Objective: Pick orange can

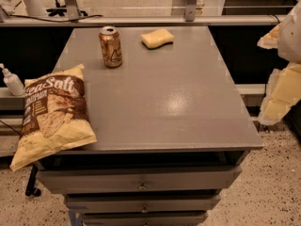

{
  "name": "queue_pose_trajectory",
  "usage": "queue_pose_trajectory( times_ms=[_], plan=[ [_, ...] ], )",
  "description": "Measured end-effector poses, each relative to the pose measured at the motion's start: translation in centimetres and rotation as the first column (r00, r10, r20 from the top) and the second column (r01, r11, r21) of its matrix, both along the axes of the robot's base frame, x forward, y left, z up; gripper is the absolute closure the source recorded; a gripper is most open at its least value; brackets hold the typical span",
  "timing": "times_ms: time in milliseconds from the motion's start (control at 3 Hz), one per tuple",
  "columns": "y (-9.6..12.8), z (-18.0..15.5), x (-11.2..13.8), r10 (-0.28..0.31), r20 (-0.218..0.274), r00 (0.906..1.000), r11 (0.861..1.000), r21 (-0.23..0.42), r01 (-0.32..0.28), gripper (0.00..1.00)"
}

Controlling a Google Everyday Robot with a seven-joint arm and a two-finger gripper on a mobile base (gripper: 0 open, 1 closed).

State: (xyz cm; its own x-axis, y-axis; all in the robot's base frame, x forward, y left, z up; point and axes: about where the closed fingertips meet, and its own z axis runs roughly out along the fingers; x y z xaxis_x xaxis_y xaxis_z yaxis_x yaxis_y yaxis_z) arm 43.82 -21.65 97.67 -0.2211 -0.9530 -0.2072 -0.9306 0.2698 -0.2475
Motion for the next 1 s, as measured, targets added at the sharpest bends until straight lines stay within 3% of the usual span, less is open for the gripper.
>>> queue_pose_trajectory(
  times_ms=[333, 667, 1000],
  plan=[
    [0.0, 0.0, 0.0, 0.0, 0.0, 1.0, 1.0, 0.0, 0.0, 0.0],
    [2.2, -0.4, 0.9, 0.002, 0.026, 0.9997, 0.998, 0.067, -0.004, 0.0],
    [7.7, -1.7, 2.9, 0.029, 0.059, 0.9978, 0.981, 0.188, -0.04, 0.0]
  ],
)
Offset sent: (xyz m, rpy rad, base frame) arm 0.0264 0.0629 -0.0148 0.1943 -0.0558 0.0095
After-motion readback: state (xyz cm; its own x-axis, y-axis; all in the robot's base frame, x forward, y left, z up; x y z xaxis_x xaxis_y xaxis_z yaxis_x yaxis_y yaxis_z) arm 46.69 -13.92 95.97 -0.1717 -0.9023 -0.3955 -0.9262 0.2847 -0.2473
